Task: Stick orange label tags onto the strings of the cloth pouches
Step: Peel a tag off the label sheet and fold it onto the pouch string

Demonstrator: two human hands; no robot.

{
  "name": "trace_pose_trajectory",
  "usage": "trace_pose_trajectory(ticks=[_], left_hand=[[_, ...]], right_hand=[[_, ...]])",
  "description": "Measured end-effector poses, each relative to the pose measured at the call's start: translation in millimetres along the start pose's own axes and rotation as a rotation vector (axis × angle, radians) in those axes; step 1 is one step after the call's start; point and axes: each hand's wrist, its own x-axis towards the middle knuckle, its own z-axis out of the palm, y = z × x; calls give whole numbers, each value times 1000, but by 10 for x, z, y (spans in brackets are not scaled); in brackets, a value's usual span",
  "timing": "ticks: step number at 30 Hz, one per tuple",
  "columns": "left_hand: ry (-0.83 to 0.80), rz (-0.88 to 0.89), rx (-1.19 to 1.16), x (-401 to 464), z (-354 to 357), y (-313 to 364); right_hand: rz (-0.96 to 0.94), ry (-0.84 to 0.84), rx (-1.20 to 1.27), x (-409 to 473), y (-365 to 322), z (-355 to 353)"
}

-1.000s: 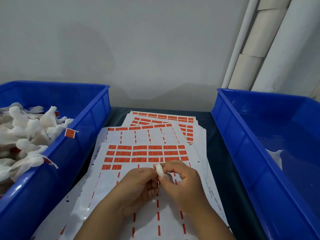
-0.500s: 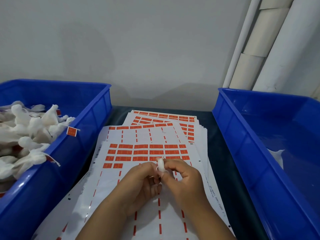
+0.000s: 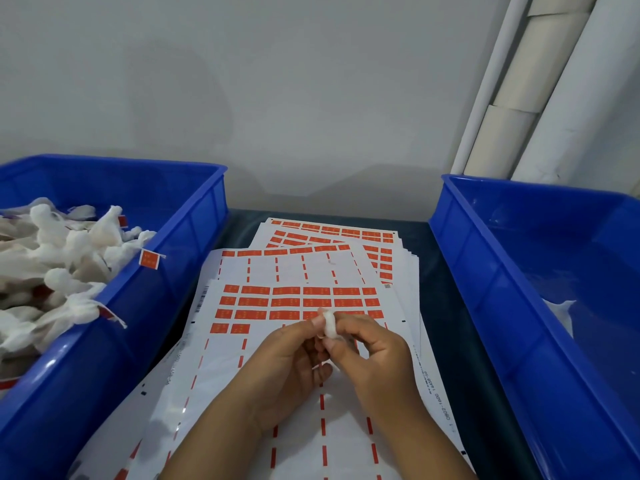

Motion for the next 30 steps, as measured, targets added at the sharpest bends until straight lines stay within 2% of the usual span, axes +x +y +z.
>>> trace_pose_trajectory(ticks=[5, 9, 12, 21, 26, 30], left_hand=[[24, 0, 28, 24, -6, 0], [230, 56, 272, 65, 25, -38], [316, 75, 383, 96, 27, -54], [346, 98, 226, 126, 0, -56], [477, 260, 351, 146, -25, -50], [611, 302, 397, 153, -31, -23]], right_hand=[[6, 25, -22, 7, 19, -18], [-23, 51, -56, 12, 20, -19], [-54, 64, -120, 11, 28, -19], [0, 73, -173, 2, 14, -6], [18, 1, -207, -2, -8, 34], [58, 16, -209, -1, 16, 42]])
